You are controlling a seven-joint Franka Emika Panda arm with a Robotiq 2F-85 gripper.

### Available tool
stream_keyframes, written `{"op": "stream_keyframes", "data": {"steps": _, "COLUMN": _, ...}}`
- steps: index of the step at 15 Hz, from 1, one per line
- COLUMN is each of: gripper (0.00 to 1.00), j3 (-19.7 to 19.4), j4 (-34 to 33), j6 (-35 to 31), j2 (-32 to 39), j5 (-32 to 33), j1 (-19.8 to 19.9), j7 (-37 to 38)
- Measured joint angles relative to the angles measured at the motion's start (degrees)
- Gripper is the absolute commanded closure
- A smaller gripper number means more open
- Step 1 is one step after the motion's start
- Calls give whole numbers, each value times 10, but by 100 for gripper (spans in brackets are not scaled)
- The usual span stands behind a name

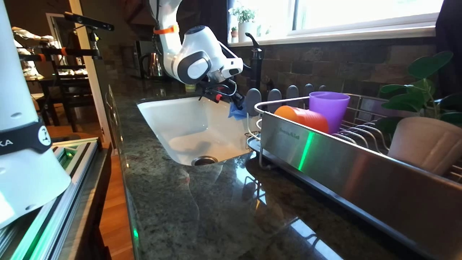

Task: Pick up the blue cloth and wipe the counter

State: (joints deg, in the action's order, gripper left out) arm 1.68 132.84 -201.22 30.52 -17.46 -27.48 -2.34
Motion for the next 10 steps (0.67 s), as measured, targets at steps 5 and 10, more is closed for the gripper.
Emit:
{"op": "stream_keyframes", "data": {"steps": 5, "gripper": 99, "j3": -72, "j4": 3, "j6": 0, "j2": 0, "j5": -90, "j1": -66, "j7": -2}}
{"op": "stream_keyframes", "data": {"steps": 10, "gripper": 99, "j3": -55, "j4": -11, "j6": -16, "j2": -6, "j5": -58, "j1": -70, "j7": 3}}
